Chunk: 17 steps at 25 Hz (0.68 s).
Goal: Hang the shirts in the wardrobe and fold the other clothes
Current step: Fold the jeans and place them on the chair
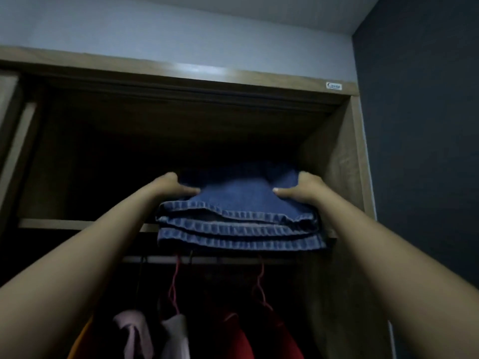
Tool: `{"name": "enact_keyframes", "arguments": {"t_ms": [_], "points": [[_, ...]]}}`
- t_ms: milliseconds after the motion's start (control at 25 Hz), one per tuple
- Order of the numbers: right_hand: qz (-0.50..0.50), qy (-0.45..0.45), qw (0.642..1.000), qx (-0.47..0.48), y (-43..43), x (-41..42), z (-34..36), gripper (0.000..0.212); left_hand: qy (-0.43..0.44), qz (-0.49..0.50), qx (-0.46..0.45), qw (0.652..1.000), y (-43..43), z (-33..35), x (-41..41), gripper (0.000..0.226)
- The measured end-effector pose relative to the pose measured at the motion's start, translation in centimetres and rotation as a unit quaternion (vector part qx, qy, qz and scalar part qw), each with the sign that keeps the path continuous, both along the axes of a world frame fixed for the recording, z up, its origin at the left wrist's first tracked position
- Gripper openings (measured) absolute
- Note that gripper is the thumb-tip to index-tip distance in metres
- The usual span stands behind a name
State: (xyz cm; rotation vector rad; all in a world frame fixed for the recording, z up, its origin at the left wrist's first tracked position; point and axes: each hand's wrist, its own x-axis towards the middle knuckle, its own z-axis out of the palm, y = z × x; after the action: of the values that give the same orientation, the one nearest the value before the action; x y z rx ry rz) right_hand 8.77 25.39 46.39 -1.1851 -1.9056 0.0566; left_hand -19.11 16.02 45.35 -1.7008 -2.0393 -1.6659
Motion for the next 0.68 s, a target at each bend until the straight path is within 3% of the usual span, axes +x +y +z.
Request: {"name": "enact_keyframes", "arguments": {"t_ms": [40,120,200,280,320,360,400,440,560,680], "points": [[-0.052,-0.073,0.995,-0.033,0.3,-0.1,-0.5,0.074,0.049,0.026,-0.073,0.996,0.6,-0.2,-0.9,0.029],[-0.087,-0.136,0.987,-0.011,-0.2,0.1,-1.5,0.064,0.147,0.067,-0.123,0.979,0.3,-0.7,-1.7,0.020],[0.020,-0.113,0.990,0.083,-2.0,0.6,-2.4,0.048,0.194,0.034,-0.049,0.979,-2.0,-0.9,-1.2,0.032],[0.166,-0.134,0.966,0.145,-4.7,0.9,-4.1,0.053,0.267,-0.064,-0.006,0.962,-5.5,-2.1,0.7,0.060],[0.174,-0.213,0.948,0.163,-5.9,1.0,-5.1,0.067,0.352,-0.076,-0.030,0.932,-6.8,-3.1,1.3,0.071],[0.127,-0.311,0.919,0.206,-6.3,1.0,-6.1,0.081,0.478,-0.033,-0.058,0.876,-7.3,-4.3,1.5,0.078],[0.062,-0.386,0.885,0.254,-6.2,1.0,-6.8,0.086,0.569,0.027,-0.060,0.819,-7.2,-5.3,1.2,0.079],[0.013,-0.421,0.858,0.294,-5.8,1.1,-7.0,0.083,0.609,0.067,-0.040,0.790,-6.8,-5.7,0.8,0.075],[0.012,-0.415,0.846,0.334,-4.7,1.9,-4.6,0.065,0.566,0.000,0.071,0.821,-6.2,-4.5,0.3,0.066],[0.005,-0.411,0.846,0.339,-2.7,2.5,-2.0,0.059,0.544,0.004,0.134,0.828,-3.2,-2.5,1.1,0.058]]}}
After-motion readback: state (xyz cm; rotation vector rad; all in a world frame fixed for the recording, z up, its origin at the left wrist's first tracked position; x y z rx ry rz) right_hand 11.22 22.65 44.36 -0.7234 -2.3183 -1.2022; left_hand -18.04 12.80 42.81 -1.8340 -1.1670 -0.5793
